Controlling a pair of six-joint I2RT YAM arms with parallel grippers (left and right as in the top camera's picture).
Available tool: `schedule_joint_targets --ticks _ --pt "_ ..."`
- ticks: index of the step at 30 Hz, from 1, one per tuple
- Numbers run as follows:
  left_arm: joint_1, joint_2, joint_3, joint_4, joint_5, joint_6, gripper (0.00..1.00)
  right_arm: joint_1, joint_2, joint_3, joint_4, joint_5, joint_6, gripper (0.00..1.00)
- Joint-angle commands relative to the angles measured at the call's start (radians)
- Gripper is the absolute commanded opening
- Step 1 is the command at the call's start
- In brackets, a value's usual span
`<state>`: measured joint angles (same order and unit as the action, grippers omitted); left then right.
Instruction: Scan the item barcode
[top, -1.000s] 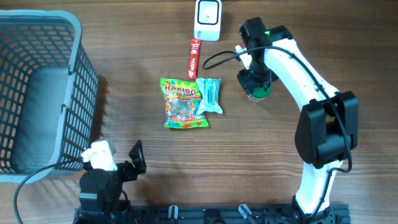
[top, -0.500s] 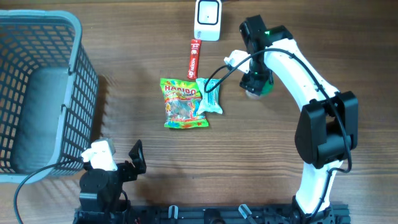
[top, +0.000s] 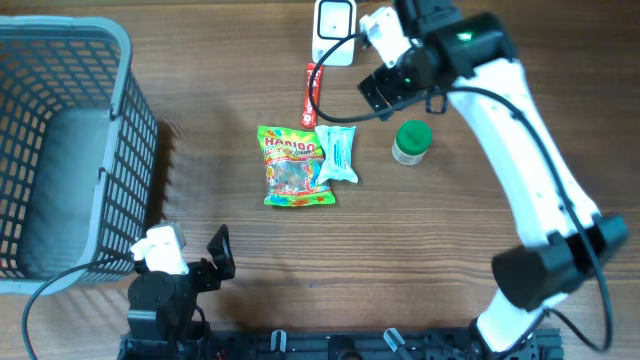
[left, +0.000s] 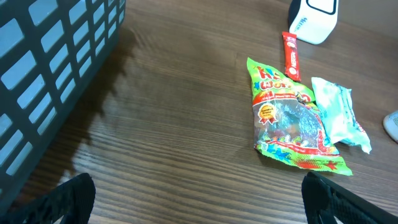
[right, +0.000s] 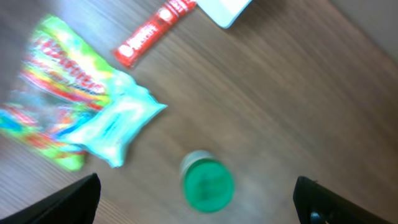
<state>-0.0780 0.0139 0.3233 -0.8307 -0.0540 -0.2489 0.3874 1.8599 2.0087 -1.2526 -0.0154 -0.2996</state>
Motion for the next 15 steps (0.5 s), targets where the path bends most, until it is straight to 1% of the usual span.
schedule_joint_targets --ticks 1,2,3,5,7,9,12,13,15 --pt "0.003 -0.007 -0.005 0.003 0.001 0.005 1.0 -0.005 0.016 -0.027 -0.011 -0.053 0.286 1.0" --pt "0.003 -0.007 -0.005 0.002 0.001 0.005 1.0 -0.013 0.031 -0.054 -0.012 -0.019 0.397 1.0" --pt "0.003 -0.007 -0.005 0.002 0.001 0.005 1.0 -0.031 0.058 -0.09 -0.013 -0.029 0.464 1.0" --pt "0.003 -0.007 -0.005 0.002 0.001 0.005 1.0 -0.074 0.143 -0.145 -0.037 -0.041 0.487 1.0" --pt "0.003 -0.007 -0.005 0.002 0.001 0.005 1.0 -0.111 0.215 -0.154 -0.062 -0.049 0.513 1.0" --pt "0.003 -0.007 -0.005 0.003 0.001 0.005 1.0 -0.159 0.29 -0.154 -0.068 -0.062 0.511 1.0" --pt "0.003 -0.007 -0.005 0.002 0.001 0.005 1.0 -0.189 0.367 -0.154 -0.061 -0.066 0.47 1.0" --pt "0.003 -0.007 -0.005 0.002 0.001 0.005 1.0 -0.189 0.385 -0.154 -0.06 -0.082 0.427 1.0" --pt "0.003 -0.007 -0.005 0.002 0.001 0.005 1.0 -0.184 0.408 -0.154 -0.058 -0.181 0.304 1.0"
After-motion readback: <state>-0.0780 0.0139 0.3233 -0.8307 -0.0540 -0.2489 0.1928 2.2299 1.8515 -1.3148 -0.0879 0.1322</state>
